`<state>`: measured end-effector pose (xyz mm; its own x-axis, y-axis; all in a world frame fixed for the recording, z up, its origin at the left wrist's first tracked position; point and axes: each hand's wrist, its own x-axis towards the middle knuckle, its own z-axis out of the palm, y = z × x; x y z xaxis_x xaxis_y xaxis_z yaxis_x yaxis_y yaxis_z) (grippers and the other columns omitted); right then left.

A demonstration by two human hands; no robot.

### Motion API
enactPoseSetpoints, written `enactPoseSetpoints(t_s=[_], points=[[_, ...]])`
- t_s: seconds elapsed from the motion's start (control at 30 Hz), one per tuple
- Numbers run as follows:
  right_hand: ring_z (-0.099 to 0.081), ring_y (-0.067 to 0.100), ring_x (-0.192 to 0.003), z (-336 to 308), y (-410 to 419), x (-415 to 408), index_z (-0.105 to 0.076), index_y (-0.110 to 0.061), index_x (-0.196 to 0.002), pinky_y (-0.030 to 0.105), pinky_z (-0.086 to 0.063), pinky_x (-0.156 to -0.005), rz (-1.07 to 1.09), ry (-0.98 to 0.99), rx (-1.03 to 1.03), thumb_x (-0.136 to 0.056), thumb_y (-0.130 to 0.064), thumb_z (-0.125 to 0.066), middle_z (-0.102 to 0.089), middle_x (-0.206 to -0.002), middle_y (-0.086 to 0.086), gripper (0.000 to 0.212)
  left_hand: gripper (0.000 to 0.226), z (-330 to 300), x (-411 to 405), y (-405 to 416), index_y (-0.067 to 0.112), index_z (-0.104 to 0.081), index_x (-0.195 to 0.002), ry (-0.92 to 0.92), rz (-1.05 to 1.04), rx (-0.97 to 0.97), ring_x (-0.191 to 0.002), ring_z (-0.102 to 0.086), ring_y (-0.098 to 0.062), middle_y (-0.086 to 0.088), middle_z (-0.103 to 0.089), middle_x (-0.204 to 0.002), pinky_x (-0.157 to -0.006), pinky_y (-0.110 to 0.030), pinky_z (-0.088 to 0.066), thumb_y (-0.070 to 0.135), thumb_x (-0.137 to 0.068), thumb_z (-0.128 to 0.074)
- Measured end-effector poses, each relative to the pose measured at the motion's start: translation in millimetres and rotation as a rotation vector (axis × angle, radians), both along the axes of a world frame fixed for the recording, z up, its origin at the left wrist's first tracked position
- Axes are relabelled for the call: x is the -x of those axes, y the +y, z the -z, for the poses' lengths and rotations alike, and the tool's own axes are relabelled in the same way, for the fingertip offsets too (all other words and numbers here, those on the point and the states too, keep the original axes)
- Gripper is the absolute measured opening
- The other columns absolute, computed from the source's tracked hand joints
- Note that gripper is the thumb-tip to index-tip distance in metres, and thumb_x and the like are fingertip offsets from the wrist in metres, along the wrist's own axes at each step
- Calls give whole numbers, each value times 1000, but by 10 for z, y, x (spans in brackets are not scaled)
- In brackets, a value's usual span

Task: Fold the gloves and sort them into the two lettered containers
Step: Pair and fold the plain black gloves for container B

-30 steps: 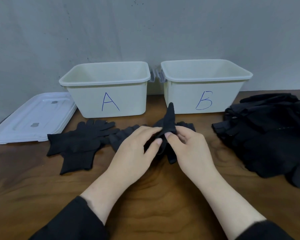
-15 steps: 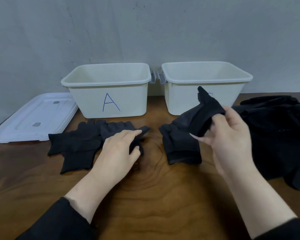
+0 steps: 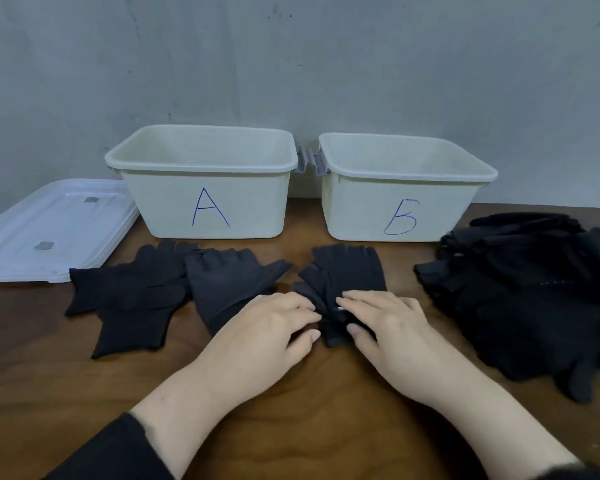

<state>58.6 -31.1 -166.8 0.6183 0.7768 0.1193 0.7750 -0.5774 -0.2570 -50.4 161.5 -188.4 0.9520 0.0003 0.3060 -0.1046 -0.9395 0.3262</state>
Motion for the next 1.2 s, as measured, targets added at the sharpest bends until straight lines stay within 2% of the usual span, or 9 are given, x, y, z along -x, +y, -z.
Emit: enactPoseSetpoints(t_s=[0.13, 0.23, 0.4, 0.6, 0.8, 0.9, 1.03, 1.1, 1.2], points=[[-9, -26, -113, -54, -83, 11, -37, -41, -152, 12, -13, -108, -19, 76, -48, -102, -45, -50, -35, -149, -31, 51, 52, 45, -54, -22, 34, -65, -127, 36, 2, -20, -116, -51, 0, 20, -59, -127, -106, -23, -33, 55, -95, -31], [-21, -21, -114, -34, -33, -40, -48, -39, -146, 14, -19, -107, -18, 41, -69, -102, -43, -53, -46, -144, -28, 45, 51, 56, -66, -18, 36, -66, -125, 39, 0, -20, -109, -52, -1, 20, -60, -120, -102, -25, -37, 55, -94, -31], [-60, 6, -107, 28, 14, -76, -72, -29, -120, 37, -45, -94, -13, -99, -243, -98, -27, -63, -67, -115, -19, 24, 39, 86, -101, -26, 36, -72, -117, 14, -46, -61, -99, -57, -4, 18, -62, -110, -93, -28, -45, 50, -94, -44], [-45, 0, -120, -37, -10, 5, -59, -35, -138, 28, -32, -105, -94, -46, 2, -96, -57, -51, -55, -130, -23, 48, 19, 28, -108, -59, 36, -59, -95, -2, -102, -31, -87, -52, -4, 20, -55, -97, -86, -27, -44, 53, -88, -61], [-60, -4, -108, -119, -74, -39, -73, -35, -104, 18, -47, -91, 36, 190, -404, -100, -39, -53, -67, -105, -24, 21, 52, 39, -85, -62, 44, -46, -141, 18, -60, -124, -134, -29, -8, 12, -38, -147, -108, -29, -25, 51, -91, -60], [-59, 6, -114, -75, -95, -170, -66, -31, -120, 25, -46, -95, 358, 229, -352, -97, -53, -52, -63, -115, -18, 35, 38, 68, -87, -53, 43, -58, -132, 47, -51, -120, -133, -29, -7, 12, -44, -146, -109, -28, -19, 50, -95, -55], [-59, 14, -117, -27, -84, -219, -65, -35, -112, 40, -48, -102, 412, 367, -205, -86, -71, -48, -64, -118, -16, 48, 37, 100, -100, -53, 44, -64, -123, 35, -88, -119, -122, -47, -8, 13, -55, -135, -105, -30, -29, 53, -91, -47], [-50, 12, -135, 4, -41, -183, -51, -36, -144, 39, -42, -113, 364, 431, -239, -88, -63, -59, -57, -142, -15, 63, 39, 100, -101, -59, 45, -65, -121, 36, -98, -136, -120, -51, -8, 14, -57, -132, -104, -32, -32, 54, -91, -42], [-45, 6, -138, 31, 34, -131, -39, -33, -154, 26, -38, -114, 298, 450, -335, -95, -35, -66, -49, -149, -16, 65, 39, 80, -76, -88, 46, -64, -123, 27, -81, -143, -120, -44, -3, 16, -57, -131, -106, -33, -33, 51, -93, -39]])
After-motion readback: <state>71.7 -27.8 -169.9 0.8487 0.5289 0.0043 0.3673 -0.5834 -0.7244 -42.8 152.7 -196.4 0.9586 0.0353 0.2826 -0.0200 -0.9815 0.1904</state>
